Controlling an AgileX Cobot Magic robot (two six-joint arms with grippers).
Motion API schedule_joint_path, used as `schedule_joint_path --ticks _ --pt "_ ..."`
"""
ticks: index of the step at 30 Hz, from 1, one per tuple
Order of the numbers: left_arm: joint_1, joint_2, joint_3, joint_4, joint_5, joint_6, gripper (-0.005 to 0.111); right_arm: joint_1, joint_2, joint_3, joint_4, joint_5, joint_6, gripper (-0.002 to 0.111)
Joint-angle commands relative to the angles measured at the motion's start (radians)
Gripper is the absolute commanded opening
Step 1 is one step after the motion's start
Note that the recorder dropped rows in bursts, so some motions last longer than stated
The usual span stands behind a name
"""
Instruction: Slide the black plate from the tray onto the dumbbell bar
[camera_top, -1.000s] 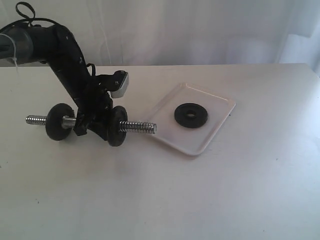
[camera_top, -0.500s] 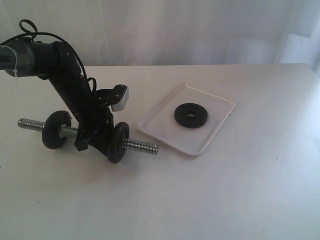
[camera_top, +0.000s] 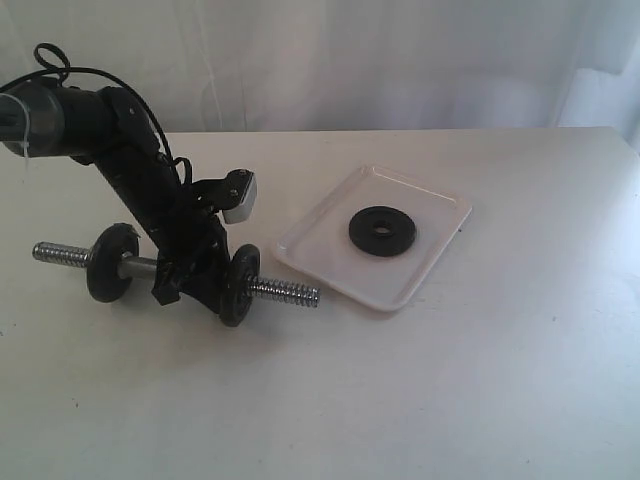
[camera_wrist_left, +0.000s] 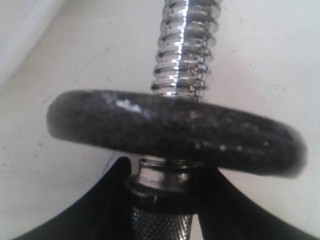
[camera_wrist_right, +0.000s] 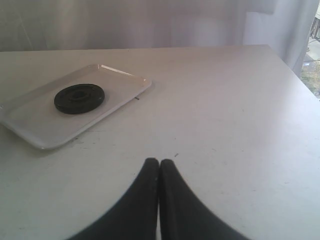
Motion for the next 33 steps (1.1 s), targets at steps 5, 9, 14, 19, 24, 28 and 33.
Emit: schedule_joint_path --ticks 5,9,14,19,24,28,33 --pt "-0.004 -0.010 0.011 -0.039 -0.018 0.002 0.000 -0.005 -0.004 0.005 -0.008 -0.012 0.002 0.000" --pt "-0.004 -0.010 0.011 -0.039 -0.026 0.002 0.000 -0.005 -0.004 0.005 -0.008 -0.022 0.002 0.000" --pt "-0.004 -0.010 0.011 -0.039 -0.026 0.002 0.000 -0.005 -0.004 0.005 -0.008 -0.197 0.002 0.000" --pt "-0.004 -0.010 0.011 -0.039 -0.026 0.002 0.000 -0.005 -0.004 0.005 -0.008 -0.560 0.002 0.000" --pt "-0.004 -0.010 0.011 -0.039 -0.026 0.002 0.000 -0.005 -0.004 0.005 -0.008 -0.787 0.002 0.000" --pt "-0.004 -0.010 0.011 -0.039 -0.028 0.002 0.000 -0.005 -0.004 0.005 -0.008 -0.850 0.004 0.000" --pt "-0.004 -0.010 0.011 -0.039 -0.043 0.002 0.000 -0.005 -0.004 0.005 -0.008 -0.850 0.127 0.000"
